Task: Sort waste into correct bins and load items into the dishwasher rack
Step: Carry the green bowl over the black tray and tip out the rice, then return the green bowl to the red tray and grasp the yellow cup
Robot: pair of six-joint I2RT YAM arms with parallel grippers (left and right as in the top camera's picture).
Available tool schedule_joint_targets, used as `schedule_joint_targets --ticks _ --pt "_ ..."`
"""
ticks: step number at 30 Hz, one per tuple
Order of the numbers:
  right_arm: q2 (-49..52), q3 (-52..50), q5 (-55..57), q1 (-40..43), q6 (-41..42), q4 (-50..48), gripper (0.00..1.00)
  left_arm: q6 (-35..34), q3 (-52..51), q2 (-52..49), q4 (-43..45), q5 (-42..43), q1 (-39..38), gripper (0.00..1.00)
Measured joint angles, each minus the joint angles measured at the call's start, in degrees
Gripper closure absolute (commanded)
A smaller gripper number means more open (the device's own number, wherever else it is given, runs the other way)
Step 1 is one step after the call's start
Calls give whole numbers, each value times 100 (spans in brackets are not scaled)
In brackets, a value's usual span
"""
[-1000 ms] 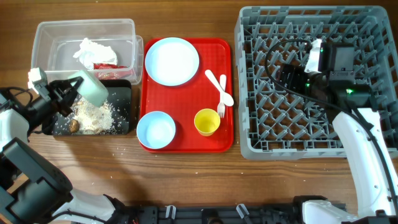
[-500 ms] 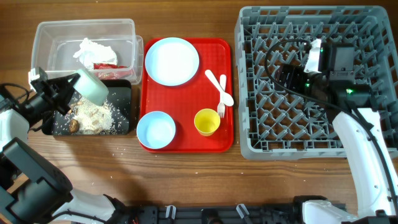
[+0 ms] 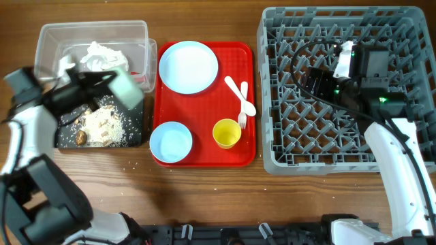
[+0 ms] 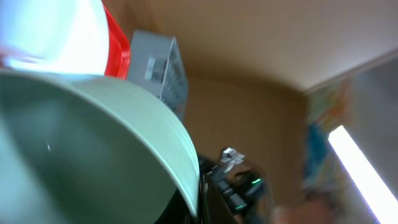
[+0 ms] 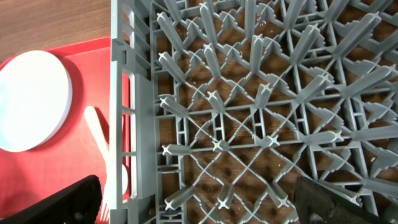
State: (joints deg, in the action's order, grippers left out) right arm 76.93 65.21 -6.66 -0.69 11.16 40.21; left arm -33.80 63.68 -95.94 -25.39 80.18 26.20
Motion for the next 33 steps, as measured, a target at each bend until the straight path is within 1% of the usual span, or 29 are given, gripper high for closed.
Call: schedule_joint_targets --ticks 1,2,5,8,11,13,15,17,20,22,23,25,26,27,29,33 --pt "0 0 0 0 15 2 0 0 55 76 44 -221 -240 96" --pt "0 0 0 0 17 -2 0 4 195 212 116 -664 -732 96" --pt "0 0 -2 0 20 9 0 192 345 339 293 -1711 -1628 96" --pt "0 0 -22 0 20 28 0 573 413 339 151 -3215 -2907 96" --pt "0 0 -42 0 20 52 0 905 411 337 -184 -4623 -3901 96" --pt "0 0 -42 0 20 50 0 1139 411 337 -424 -5718 -4496 96" --pt "0 0 -42 0 20 50 0 1344 411 326 -678 -6677 -4955 96" --pt "0 0 -42 0 20 50 0 1438 411 297 -868 -7298 -5217 96" --pt "0 0 -42 0 20 50 0 1561 411 136 -984 -7928 -5436 95" --pt "0 0 -42 0 20 50 0 1652 411 -74 -986 -8181 -5460 92" --pt "0 0 -42 0 20 50 0 1692 411 -186 -986 -8273 -5460 85" --pt "0 0 -42 0 20 52 0 1735 411 -350 -975 -8387 -5458 65" --pt "0 0 -42 0 20 59 0 1781 411 -424 -951 -8441 -5460 50" --pt "0 0 -42 0 20 74 0 1768 411 -466 -911 -8474 -5460 39" --pt "0 0 -42 0 20 96 0 1799 411 -479 -820 -8511 -5460 32" --pt "0 0 -42 0 20 98 0 1816 422 -479 -752 -8515 -5460 28"
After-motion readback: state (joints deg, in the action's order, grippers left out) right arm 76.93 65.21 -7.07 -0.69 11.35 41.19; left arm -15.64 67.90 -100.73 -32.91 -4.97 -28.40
